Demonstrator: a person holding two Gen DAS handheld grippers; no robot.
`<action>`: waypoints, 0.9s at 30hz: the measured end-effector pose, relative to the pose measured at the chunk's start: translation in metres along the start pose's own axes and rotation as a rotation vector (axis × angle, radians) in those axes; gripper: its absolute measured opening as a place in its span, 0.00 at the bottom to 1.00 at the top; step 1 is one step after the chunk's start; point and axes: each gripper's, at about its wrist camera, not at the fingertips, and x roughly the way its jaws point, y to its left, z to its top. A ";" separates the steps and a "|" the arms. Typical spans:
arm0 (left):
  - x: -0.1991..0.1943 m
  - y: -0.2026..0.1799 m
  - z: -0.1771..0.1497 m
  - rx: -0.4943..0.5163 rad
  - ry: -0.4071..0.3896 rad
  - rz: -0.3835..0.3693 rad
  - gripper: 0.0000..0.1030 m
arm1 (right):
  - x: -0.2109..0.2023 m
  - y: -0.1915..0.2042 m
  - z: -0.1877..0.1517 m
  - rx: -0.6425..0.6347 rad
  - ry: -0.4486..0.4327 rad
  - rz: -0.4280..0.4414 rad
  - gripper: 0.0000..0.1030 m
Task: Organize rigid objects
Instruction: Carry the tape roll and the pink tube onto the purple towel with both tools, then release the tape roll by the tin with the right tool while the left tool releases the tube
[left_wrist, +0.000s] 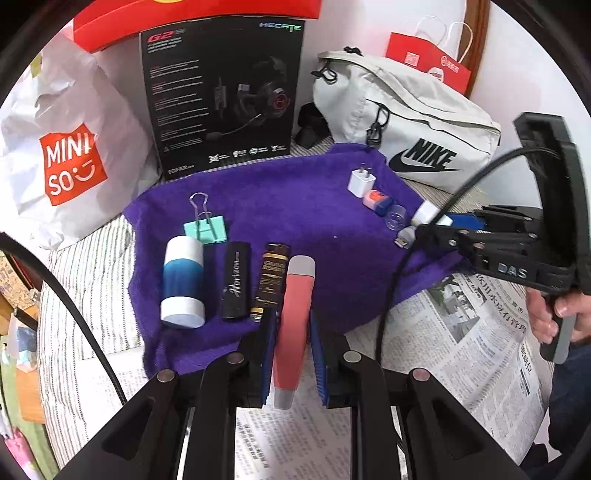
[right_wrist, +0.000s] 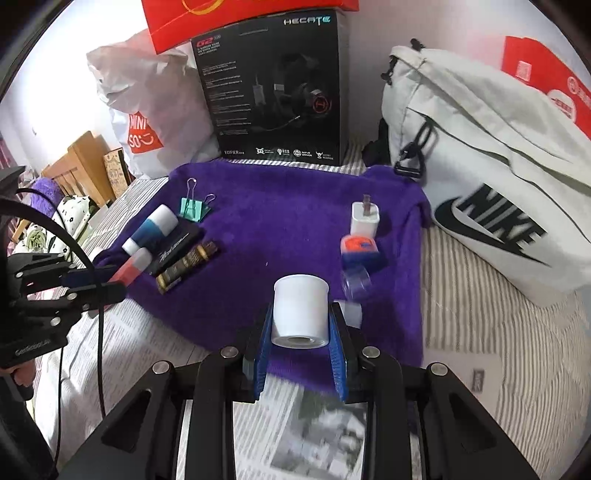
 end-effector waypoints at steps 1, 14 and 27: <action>0.001 0.002 0.000 -0.006 0.000 0.004 0.17 | 0.007 0.000 0.004 -0.006 0.009 -0.003 0.28; 0.010 0.024 0.002 -0.042 0.015 0.006 0.17 | 0.060 0.002 0.023 -0.040 0.091 -0.020 0.28; 0.012 0.026 0.004 -0.042 0.008 -0.015 0.18 | 0.081 0.006 0.028 -0.056 0.109 -0.041 0.28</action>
